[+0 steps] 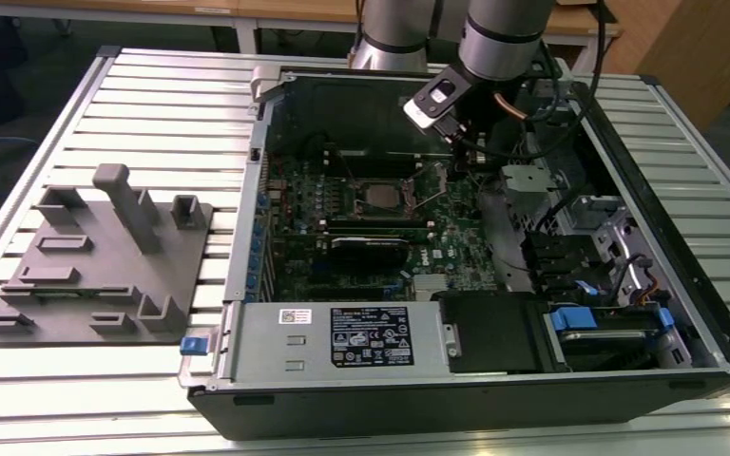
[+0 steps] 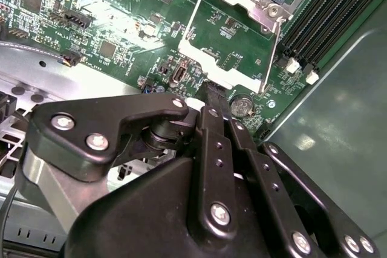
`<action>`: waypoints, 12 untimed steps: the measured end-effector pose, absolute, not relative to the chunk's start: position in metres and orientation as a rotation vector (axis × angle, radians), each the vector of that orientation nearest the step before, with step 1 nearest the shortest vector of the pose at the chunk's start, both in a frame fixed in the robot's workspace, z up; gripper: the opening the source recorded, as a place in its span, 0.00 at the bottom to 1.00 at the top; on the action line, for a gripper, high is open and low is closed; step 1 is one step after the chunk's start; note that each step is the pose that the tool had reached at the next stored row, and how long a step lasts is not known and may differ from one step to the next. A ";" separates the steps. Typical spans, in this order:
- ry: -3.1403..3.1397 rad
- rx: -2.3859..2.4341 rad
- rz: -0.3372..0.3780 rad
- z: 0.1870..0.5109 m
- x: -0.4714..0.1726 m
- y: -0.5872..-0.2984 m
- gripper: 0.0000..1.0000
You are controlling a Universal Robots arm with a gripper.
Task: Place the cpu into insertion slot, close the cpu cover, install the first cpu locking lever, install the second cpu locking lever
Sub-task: 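Close the cpu cover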
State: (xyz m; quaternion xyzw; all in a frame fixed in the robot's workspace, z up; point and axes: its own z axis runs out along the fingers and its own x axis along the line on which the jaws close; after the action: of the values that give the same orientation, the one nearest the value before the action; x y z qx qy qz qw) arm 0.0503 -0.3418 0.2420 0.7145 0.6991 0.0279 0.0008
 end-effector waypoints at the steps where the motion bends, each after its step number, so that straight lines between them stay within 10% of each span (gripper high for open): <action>1: 2.195 2.243 0.088 0.242 0.050 -0.342 0.11; 12: 2.188 2.235 0.105 0.242 0.038 -0.342 0.11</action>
State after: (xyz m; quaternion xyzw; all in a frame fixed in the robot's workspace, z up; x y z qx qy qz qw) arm 0.0383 -0.3418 0.2420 0.7142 0.6991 0.0334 0.0062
